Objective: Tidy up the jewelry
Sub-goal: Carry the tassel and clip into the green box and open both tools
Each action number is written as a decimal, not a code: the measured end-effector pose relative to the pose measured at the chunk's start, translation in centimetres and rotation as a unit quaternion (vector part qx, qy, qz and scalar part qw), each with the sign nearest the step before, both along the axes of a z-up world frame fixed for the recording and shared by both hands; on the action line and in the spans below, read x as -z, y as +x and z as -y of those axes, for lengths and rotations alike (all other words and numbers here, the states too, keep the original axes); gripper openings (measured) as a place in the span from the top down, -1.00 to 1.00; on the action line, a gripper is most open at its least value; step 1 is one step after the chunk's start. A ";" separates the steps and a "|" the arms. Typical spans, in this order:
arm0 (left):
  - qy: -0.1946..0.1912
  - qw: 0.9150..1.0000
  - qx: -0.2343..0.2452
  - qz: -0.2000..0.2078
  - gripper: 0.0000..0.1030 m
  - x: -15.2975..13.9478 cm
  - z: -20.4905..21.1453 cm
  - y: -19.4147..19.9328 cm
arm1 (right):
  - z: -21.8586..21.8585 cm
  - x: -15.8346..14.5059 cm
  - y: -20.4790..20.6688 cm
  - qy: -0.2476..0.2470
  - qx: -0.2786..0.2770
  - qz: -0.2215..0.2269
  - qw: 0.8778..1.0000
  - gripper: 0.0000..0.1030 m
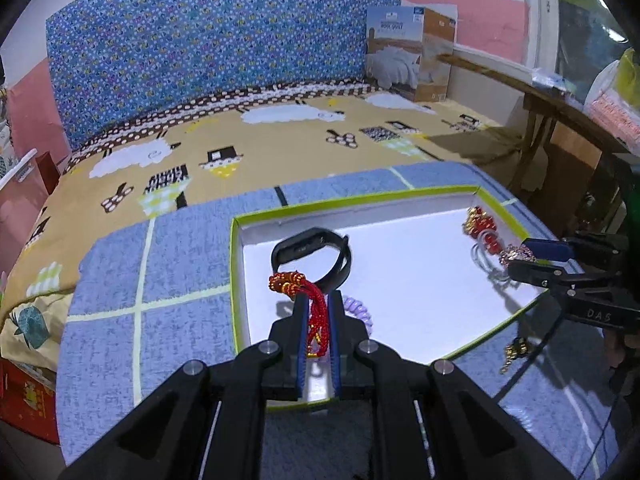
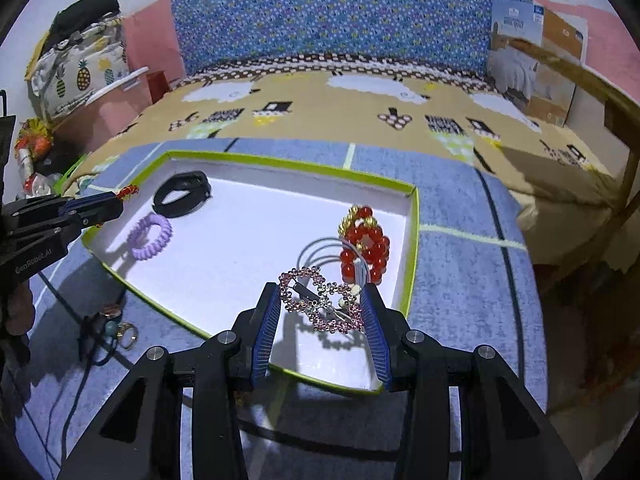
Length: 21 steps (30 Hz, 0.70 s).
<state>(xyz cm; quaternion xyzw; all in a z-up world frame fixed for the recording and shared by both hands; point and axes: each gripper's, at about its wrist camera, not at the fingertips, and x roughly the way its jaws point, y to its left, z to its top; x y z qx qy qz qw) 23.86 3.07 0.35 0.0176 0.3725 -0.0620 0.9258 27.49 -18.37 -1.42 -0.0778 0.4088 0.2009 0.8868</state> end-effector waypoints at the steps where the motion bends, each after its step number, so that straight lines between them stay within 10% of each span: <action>1: 0.002 1.000 -0.002 -0.005 0.81 0.3 -0.1 0.2 | 0.0 0.3 0.1 -0.001 0.000 -0.003 1.000 0.18; 14: -0.004 0.999 -0.003 -0.033 0.78 2.0 -0.1 0.7 | -0.6 0.6 0.4 -0.026 -0.009 -0.002 1.000 0.17; 21: -0.011 1.000 -0.007 -0.028 0.42 1.7 -0.5 0.1 | -0.5 0.4 -0.2 -0.022 -0.007 0.006 1.000 0.11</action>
